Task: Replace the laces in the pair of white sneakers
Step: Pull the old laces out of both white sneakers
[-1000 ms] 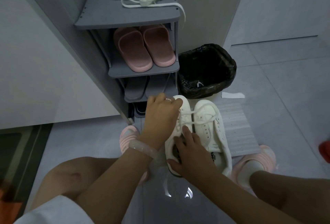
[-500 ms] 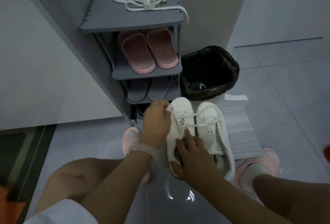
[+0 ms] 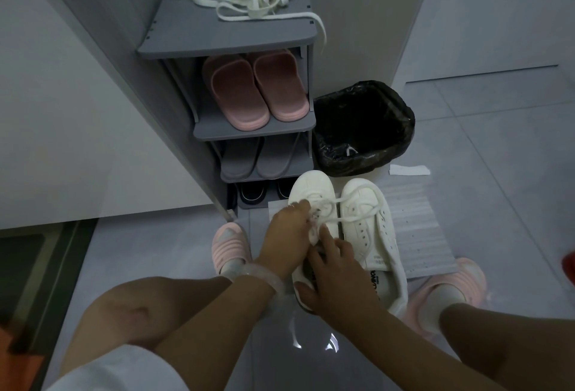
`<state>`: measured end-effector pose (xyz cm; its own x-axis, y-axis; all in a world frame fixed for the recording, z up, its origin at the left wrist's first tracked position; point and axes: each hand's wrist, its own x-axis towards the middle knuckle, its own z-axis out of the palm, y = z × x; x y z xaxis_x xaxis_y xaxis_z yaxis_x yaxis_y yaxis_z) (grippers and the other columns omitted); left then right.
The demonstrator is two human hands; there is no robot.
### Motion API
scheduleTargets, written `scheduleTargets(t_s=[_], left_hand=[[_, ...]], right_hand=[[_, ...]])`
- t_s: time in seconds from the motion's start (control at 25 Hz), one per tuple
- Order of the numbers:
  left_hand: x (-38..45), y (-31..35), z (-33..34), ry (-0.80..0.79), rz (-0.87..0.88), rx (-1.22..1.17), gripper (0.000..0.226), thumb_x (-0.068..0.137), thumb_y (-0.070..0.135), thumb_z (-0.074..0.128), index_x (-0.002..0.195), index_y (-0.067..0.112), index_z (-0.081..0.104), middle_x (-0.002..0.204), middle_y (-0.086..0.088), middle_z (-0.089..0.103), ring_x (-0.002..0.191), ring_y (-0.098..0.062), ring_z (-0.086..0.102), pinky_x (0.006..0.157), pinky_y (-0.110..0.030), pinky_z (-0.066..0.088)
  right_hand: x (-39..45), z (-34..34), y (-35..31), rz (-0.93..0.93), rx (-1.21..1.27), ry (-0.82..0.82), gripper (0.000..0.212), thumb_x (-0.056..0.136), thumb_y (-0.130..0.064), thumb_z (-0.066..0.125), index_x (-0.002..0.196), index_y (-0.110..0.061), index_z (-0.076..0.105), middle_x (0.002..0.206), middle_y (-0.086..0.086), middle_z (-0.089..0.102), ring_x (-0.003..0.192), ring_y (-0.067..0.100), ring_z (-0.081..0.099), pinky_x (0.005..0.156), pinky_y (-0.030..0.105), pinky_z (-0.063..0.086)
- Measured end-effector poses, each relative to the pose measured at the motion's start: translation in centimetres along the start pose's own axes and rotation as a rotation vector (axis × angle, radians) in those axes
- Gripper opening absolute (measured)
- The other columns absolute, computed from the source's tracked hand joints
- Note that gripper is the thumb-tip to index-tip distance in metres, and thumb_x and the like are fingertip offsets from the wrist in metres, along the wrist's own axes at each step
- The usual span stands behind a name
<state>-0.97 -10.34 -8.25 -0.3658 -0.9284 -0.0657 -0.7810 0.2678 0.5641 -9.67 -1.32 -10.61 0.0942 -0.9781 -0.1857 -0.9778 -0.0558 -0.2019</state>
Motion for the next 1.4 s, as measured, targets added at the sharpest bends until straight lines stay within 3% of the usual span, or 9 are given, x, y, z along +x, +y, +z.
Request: scheduleTargets(t_s=[0.16, 0.32, 0.44, 0.56, 0.68, 0.92, 1.08, 1.24, 1.4], left_hand=[[2.0, -0.1, -5.7, 0.450, -0.094, -0.156, 0.008, 0.090, 0.003, 0.048, 0.090, 0.001, 0.056, 0.084, -0.010, 0.056, 0.076, -0.018, 0.048, 0.064, -0.023, 0.031], [1.2, -1.1, -5.8, -0.011, -0.025, 0.160, 0.010, 0.089, 0.013, 0.050, 0.092, 0.008, 0.058, 0.092, -0.011, 0.062, 0.087, -0.027, 0.056, 0.069, -0.031, 0.038], [0.1, -1.4, -3.5, -0.174, -0.058, 0.136, 0.014, 0.089, 0.014, 0.049, 0.098, 0.012, 0.059, 0.101, -0.009, 0.064, 0.095, -0.026, 0.058, 0.077, -0.033, 0.044], [-0.1, -1.4, -2.6, -0.152, -0.080, 0.050, 0.024, 0.089, 0.012, 0.047, 0.113, 0.012, 0.053, 0.102, -0.014, 0.062, 0.096, -0.030, 0.058, 0.079, -0.037, 0.046], [-0.5, -1.1, -2.1, -0.157, -0.072, 0.012, 0.043, 0.090, 0.015, 0.049, 0.130, 0.011, 0.033, 0.109, -0.015, 0.059, 0.101, -0.030, 0.057, 0.083, -0.038, 0.045], [-1.5, -1.0, -0.6, -0.356, -0.051, 0.195, 0.036, 0.090, 0.026, 0.050, 0.117, 0.006, 0.037, 0.110, -0.016, 0.054, 0.101, -0.034, 0.055, 0.077, -0.036, 0.042], [-1.2, -1.2, 0.2, -0.290, -0.041, 0.256, 0.037, 0.091, 0.026, 0.048, 0.120, 0.006, 0.037, 0.113, -0.016, 0.056, 0.101, -0.034, 0.056, 0.072, -0.031, 0.038], [-1.1, -1.2, 0.2, -0.245, -0.064, 0.229, 0.030, 0.089, 0.024, 0.047, 0.110, 0.005, 0.041, 0.107, -0.017, 0.058, 0.096, -0.036, 0.057, 0.068, -0.031, 0.034], [-0.9, -2.1, 0.7, -0.259, -0.154, 0.116, 0.028, 0.090, 0.018, 0.045, 0.113, 0.002, 0.044, 0.113, -0.018, 0.056, 0.100, -0.034, 0.055, 0.077, -0.034, 0.042]], right_hand=[[-0.2, -1.6, -0.5, -0.014, 0.016, -0.004, 0.058, 0.061, -0.056, 0.072, 0.104, -0.016, 0.067, 0.124, 0.015, 0.058, 0.093, 0.031, 0.064, 0.060, 0.032, 0.057], [2.8, -4.0, 1.9, 0.000, 0.178, 0.158, 0.034, 0.093, -0.017, 0.047, 0.126, -0.009, 0.052, 0.121, 0.010, 0.052, 0.107, 0.029, 0.053, 0.087, 0.037, 0.047], [5.2, -4.4, 3.8, 0.063, 0.279, 0.127, 0.031, 0.090, -0.003, 0.044, 0.118, -0.005, 0.057, 0.105, 0.016, 0.063, 0.095, 0.031, 0.062, 0.082, 0.038, 0.050], [5.8, -4.7, 3.8, 0.230, 0.634, -0.022, 0.014, 0.096, -0.011, 0.041, 0.109, -0.012, 0.047, 0.071, 0.008, 0.062, 0.055, 0.013, 0.062, 0.054, 0.026, 0.051], [6.0, -4.8, 3.5, 0.422, 0.901, -0.032, 0.010, 0.094, -0.006, 0.043, 0.101, -0.011, 0.039, 0.071, 0.007, 0.054, 0.045, 0.017, 0.056, 0.050, 0.035, 0.053], [6.6, -4.9, 2.8, 0.192, 0.307, -0.115, 0.022, 0.093, -0.016, 0.047, 0.107, -0.004, 0.058, 0.108, 0.012, 0.061, 0.093, 0.023, 0.060, 0.076, 0.028, 0.044], [6.9, -5.0, 1.8, 0.100, 0.119, -0.084, 0.022, 0.094, -0.013, 0.041, 0.107, -0.004, 0.056, 0.111, 0.013, 0.058, 0.100, 0.025, 0.058, 0.082, 0.031, 0.043], [7.3, -4.4, 3.0, 0.364, 0.717, -0.027, 0.011, 0.085, -0.009, 0.055, 0.082, -0.006, 0.065, 0.079, 0.008, 0.061, 0.074, 0.016, 0.054, 0.067, 0.027, 0.042], [7.8, -5.1, 4.1, 0.465, 1.198, -0.422, 0.028, 0.083, -0.009, 0.057, 0.056, -0.015, 0.052, 0.058, 0.004, 0.045, 0.054, 0.012, 0.041, 0.055, 0.025, 0.035]])
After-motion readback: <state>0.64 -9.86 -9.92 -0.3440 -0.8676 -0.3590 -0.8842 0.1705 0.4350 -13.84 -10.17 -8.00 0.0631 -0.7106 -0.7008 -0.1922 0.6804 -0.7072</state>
